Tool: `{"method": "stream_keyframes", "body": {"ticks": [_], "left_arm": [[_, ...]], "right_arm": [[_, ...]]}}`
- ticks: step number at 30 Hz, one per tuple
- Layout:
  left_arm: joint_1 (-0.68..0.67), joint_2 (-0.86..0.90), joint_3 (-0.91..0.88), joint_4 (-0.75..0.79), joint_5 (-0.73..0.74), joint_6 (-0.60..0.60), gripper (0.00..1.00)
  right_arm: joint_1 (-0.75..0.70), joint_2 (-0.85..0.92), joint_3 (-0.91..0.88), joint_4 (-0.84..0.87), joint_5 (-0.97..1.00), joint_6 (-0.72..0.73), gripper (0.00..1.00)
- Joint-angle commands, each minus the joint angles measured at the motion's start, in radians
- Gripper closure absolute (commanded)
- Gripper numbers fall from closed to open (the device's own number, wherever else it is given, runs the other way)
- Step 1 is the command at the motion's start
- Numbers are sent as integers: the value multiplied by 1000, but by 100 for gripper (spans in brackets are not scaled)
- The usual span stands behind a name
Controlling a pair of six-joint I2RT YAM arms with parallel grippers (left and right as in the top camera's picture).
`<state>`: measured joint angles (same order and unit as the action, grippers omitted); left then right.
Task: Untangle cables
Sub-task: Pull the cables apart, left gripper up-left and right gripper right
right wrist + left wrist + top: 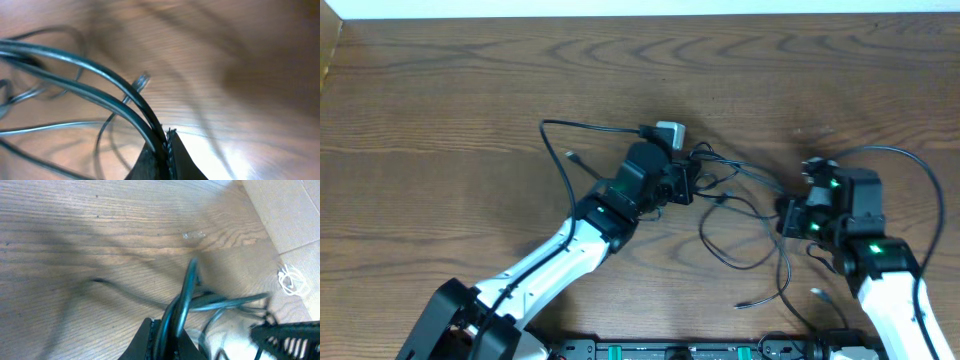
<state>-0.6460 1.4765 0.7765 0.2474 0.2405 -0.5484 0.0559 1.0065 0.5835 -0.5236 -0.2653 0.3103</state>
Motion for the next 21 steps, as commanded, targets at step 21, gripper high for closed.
{"method": "stream_keyframes", "body": {"ticks": [21], "left_arm": [[487, -178, 15, -21, -167, 159, 92]], "right_arm": [[-477, -142, 6, -228, 565, 363, 99]]}}
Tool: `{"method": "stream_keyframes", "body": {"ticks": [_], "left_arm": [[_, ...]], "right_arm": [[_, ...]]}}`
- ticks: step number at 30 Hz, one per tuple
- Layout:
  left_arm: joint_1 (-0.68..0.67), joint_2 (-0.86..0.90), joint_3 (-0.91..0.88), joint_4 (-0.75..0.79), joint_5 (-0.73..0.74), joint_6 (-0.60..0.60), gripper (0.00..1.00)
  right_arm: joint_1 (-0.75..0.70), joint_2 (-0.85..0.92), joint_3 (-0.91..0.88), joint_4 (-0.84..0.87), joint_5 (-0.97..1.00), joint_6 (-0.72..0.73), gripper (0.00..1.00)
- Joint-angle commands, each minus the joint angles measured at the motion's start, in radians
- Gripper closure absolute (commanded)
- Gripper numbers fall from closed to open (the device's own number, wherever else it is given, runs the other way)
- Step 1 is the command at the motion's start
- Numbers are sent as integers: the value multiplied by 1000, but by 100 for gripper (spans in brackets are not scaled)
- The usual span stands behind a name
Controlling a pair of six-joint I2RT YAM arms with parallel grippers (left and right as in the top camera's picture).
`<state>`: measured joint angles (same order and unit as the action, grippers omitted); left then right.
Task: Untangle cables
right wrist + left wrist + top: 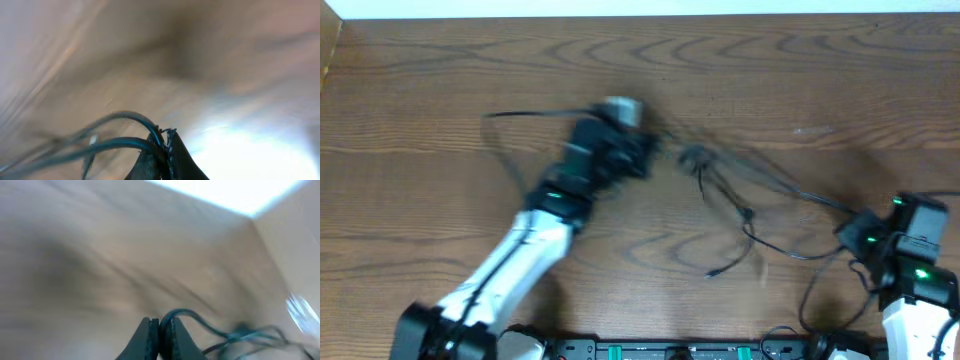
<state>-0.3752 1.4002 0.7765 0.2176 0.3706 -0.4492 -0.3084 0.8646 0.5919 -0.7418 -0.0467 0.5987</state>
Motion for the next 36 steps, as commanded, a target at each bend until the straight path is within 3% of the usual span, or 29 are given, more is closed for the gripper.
{"method": "stream_keyframes", "body": {"ticks": [1, 8, 12, 15, 18, 20, 22, 29, 31, 36], "left_arm": [[249, -123, 15, 8, -297, 60, 92], [415, -268, 15, 3, -211, 60, 92], [415, -282, 15, -42, -105, 60, 91], [404, -274, 15, -92, -16, 60, 70], [391, -264, 14, -120, 81, 60, 48], [383, -257, 14, -120, 164, 60, 34], [372, -255, 14, -120, 232, 60, 24], [276, -255, 14, -118, 336, 78, 10], [231, -255, 14, -111, 336, 105, 3], [119, -256, 14, -104, 261, 129, 2]], "right_arm": [[-126, 0, -3, -10, 347, 74, 99], [-137, 0, -3, 15, 261, 42, 97], [-137, -1, -3, 131, -193, -270, 99], [-137, -1, -3, 232, -712, -504, 99], [-137, 1, -3, 410, -1154, -528, 99], [-134, 6, -3, 605, -1357, -421, 99], [-125, 6, -3, 809, -1438, -249, 99], [-76, 6, -3, 1403, -1471, 290, 99], [-60, 6, -3, 1505, -1463, 379, 99], [-47, 6, -3, 1587, -1445, 457, 99]]}}
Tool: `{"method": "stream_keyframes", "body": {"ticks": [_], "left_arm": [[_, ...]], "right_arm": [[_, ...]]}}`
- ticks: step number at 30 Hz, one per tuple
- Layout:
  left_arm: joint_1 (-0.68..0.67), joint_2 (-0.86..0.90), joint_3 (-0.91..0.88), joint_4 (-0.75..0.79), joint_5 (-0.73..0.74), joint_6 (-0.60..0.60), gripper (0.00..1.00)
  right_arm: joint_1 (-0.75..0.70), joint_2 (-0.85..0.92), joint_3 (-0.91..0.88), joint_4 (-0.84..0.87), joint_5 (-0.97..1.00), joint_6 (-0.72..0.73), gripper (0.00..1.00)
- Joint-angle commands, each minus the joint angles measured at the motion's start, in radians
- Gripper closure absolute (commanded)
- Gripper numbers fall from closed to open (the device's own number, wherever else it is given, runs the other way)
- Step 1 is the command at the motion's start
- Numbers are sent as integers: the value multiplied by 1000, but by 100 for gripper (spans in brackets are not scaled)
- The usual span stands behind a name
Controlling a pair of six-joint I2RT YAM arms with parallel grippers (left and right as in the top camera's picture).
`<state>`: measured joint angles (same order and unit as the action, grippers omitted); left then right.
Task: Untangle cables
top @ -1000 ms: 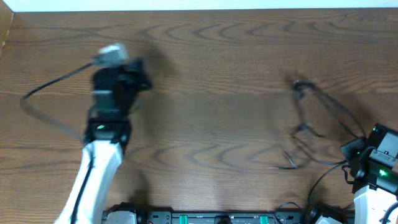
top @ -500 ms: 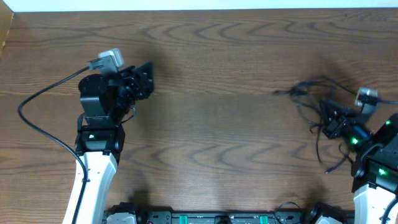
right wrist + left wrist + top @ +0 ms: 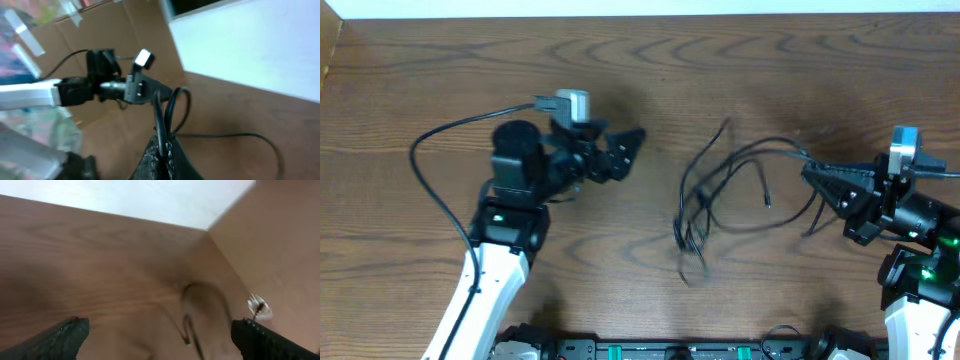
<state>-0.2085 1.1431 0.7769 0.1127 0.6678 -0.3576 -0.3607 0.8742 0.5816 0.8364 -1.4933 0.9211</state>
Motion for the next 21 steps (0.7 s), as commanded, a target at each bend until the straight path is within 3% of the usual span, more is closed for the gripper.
{"method": "stream_keyframes", "body": {"ticks": [1, 7, 11, 17, 21], "left_arm": [[-64, 2, 14, -1, -57, 44, 2], [-169, 2, 14, -20, -172, 79, 2], [-251, 2, 14, -129, -316, 85, 2], [-356, 2, 14, -196, -370, -140, 2], [-420, 6, 14, -206, -435, -219, 2]], "right_arm": [[5, -3, 8, 9, 2, 141, 99], [5, 15, 8, 9, 3, 163, 99], [5, 34, 8, 9, 26, 143, 98], [6, 85, 8, 10, 77, 69, 96], [13, 101, 8, 10, 87, 76, 99]]}}
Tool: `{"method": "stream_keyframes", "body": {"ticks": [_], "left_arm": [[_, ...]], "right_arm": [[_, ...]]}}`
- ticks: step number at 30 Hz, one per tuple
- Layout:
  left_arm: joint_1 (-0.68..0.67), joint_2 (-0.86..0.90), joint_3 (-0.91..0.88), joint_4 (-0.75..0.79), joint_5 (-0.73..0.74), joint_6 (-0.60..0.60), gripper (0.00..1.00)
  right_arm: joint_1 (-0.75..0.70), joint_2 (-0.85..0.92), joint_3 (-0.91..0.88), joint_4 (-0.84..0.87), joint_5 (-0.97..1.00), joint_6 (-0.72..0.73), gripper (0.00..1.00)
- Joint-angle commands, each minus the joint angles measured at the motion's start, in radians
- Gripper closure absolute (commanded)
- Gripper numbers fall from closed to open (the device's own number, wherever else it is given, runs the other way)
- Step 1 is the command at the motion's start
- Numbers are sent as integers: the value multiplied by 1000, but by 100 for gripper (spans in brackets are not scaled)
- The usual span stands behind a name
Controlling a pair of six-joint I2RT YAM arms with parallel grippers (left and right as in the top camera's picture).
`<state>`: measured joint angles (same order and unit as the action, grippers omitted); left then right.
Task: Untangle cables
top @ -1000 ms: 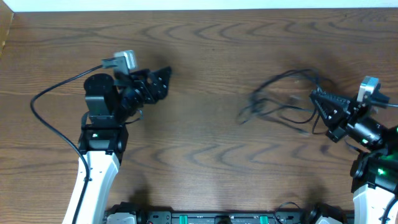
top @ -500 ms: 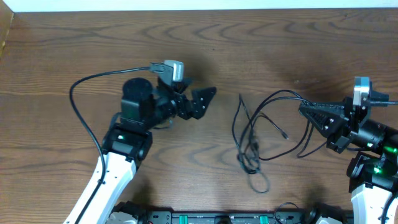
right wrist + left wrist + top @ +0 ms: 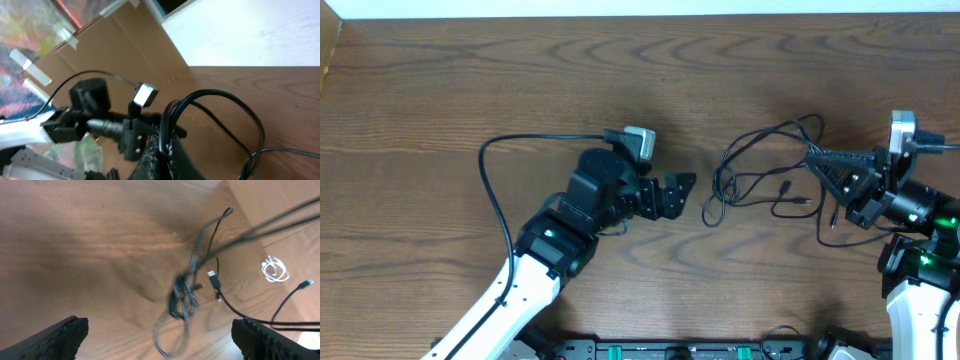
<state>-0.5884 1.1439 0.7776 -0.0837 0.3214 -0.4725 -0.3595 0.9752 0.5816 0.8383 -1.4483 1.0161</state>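
Observation:
A tangle of thin black cables (image 3: 760, 172) lies right of the table's centre, its knot (image 3: 182, 297) and a USB plug (image 3: 214, 279) showing in the left wrist view. My right gripper (image 3: 813, 155) is shut on strands of it (image 3: 166, 150), which loop up and out from the fingers (image 3: 176, 156). To the left of the tangle, my left gripper (image 3: 680, 190) faces it with jaws wide open (image 3: 160, 342) and nothing between them; the knot lies ahead of its fingertips (image 3: 65, 335).
The brown wooden table (image 3: 440, 80) runs to a white edge at the back. A cardboard wall (image 3: 120, 45) stands beyond the left side. A white coiled cable (image 3: 274, 270) lies off the table. The left arm's own camera cable (image 3: 495, 165) arcs beside it.
My open left gripper has moved right and nearer, from the table's left-centre to just left of the tangle. The tangle has shifted right and back. My right gripper still holds its strands.
First both grippers were shut on cables close together at the centre. Then they stood far apart with the cables stretched between them. Later the left was open and bare at the left while the right held the tangle; now the left is beside it.

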Motion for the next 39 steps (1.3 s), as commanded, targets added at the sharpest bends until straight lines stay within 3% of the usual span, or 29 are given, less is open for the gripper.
{"method": "stream_keyframes", "body": {"ticks": [1, 5, 12, 20, 33, 36, 39], "left_arm": [[-57, 11, 13, -13, -127, -119, 2], [-126, 70, 13, 12, -256, -167, 2], [-196, 258, 13, 150, -312, -223, 2], [-196, 439, 13, 150, -405, -248, 2], [-196, 458, 13, 247, -413, -248, 2], [-196, 454, 14, 248, -358, -248, 2], [-196, 439, 14, 251, -213, -192, 2]], "right_arm": [[18, -1, 8, 13, 44, -10, 99], [40, -2, 8, 105, 51, 93, 99], [53, -2, 8, 238, 51, 251, 99], [53, -2, 57, 389, 63, 396, 98], [53, 5, 159, 340, 80, 400, 96], [53, 25, 159, 334, 73, 360, 96], [53, 64, 159, 298, 64, 284, 95]]}}
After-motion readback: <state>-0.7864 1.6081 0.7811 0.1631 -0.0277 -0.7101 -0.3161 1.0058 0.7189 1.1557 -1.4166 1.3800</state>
